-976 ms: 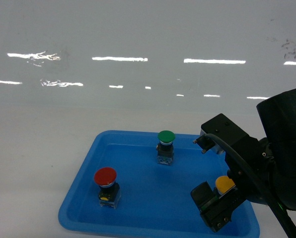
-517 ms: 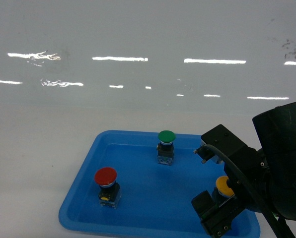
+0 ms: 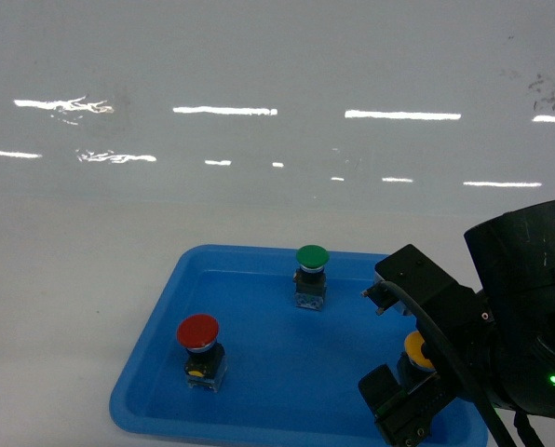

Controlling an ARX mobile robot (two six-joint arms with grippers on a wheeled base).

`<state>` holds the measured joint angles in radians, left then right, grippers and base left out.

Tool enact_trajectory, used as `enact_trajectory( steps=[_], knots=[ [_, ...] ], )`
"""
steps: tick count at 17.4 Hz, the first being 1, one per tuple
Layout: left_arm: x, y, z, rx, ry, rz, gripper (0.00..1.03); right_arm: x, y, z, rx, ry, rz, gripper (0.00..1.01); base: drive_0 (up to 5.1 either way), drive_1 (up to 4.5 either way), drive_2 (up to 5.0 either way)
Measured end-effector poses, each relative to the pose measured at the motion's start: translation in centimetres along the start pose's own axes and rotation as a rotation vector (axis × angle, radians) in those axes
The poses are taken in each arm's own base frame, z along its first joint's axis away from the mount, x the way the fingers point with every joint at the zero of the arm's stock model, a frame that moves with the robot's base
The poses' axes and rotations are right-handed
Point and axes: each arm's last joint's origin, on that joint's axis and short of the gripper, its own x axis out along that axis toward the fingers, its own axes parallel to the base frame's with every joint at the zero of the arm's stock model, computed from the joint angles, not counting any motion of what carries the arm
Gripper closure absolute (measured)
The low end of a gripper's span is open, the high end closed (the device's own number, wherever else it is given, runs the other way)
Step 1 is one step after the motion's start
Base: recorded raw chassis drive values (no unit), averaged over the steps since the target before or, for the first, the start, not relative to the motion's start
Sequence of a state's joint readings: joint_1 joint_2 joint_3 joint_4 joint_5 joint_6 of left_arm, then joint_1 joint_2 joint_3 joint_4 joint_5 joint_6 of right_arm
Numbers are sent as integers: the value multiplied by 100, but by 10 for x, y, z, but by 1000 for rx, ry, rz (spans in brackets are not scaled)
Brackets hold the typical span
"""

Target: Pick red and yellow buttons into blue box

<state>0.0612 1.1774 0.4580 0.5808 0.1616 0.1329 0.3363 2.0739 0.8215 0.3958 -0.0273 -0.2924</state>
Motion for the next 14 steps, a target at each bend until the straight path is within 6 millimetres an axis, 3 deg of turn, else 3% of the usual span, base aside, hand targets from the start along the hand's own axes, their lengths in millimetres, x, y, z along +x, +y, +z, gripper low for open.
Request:
enact_trajectory(
  steps=[5,14],
  knots=[
    [0,0,0,0,0,0,5,2,4,11,-14,-22,46,3,0,0,0],
    [0,0,0,0,0,0,5,13,8,3,-33,30,43,3,0,0,0]
  ],
)
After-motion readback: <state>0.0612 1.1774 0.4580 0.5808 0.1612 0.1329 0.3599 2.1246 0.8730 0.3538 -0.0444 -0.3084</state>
